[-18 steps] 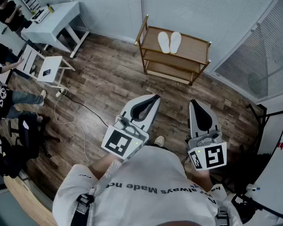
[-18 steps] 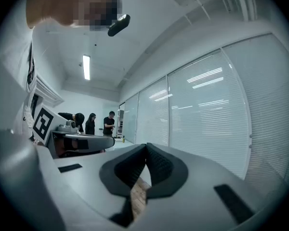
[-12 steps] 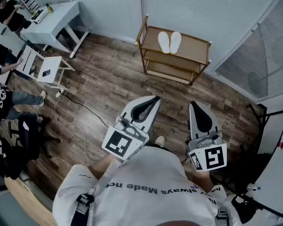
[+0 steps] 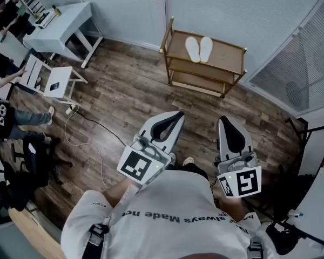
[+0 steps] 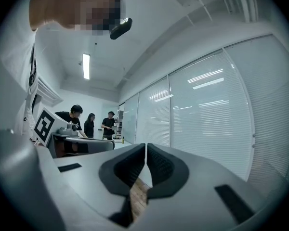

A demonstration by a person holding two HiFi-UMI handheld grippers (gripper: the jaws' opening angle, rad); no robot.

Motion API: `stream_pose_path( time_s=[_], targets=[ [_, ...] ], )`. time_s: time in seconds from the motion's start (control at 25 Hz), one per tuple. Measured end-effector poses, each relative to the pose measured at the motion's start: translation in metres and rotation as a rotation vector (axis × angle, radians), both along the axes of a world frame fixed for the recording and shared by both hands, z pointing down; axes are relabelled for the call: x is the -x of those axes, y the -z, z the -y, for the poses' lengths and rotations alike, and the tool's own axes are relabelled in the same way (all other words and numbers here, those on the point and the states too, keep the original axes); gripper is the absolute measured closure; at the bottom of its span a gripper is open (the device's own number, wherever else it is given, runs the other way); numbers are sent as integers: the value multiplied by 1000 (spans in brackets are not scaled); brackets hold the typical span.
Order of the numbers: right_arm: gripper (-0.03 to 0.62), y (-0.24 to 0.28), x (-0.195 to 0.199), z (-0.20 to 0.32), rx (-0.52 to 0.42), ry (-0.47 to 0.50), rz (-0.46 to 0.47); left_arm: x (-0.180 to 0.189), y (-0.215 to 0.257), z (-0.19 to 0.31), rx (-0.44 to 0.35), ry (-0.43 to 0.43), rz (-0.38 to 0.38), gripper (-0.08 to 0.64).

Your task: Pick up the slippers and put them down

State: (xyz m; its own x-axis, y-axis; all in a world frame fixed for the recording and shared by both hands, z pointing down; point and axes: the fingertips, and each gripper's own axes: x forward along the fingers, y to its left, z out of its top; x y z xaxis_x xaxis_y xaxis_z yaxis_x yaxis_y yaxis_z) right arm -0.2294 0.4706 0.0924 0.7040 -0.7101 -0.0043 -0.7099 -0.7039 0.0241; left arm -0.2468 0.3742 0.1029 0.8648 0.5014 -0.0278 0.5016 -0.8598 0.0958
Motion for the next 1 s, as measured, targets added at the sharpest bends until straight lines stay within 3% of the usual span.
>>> stream_pose_path(
  time_s=[0.44,1.0],
  targets=[
    [575,-19,-33,22,-11,8,41,-27,-9,22,16,-4,-1,549],
    [575,-18,-169,0,-18,18,52,-158,-6,3,19,21,-8,549]
  ],
)
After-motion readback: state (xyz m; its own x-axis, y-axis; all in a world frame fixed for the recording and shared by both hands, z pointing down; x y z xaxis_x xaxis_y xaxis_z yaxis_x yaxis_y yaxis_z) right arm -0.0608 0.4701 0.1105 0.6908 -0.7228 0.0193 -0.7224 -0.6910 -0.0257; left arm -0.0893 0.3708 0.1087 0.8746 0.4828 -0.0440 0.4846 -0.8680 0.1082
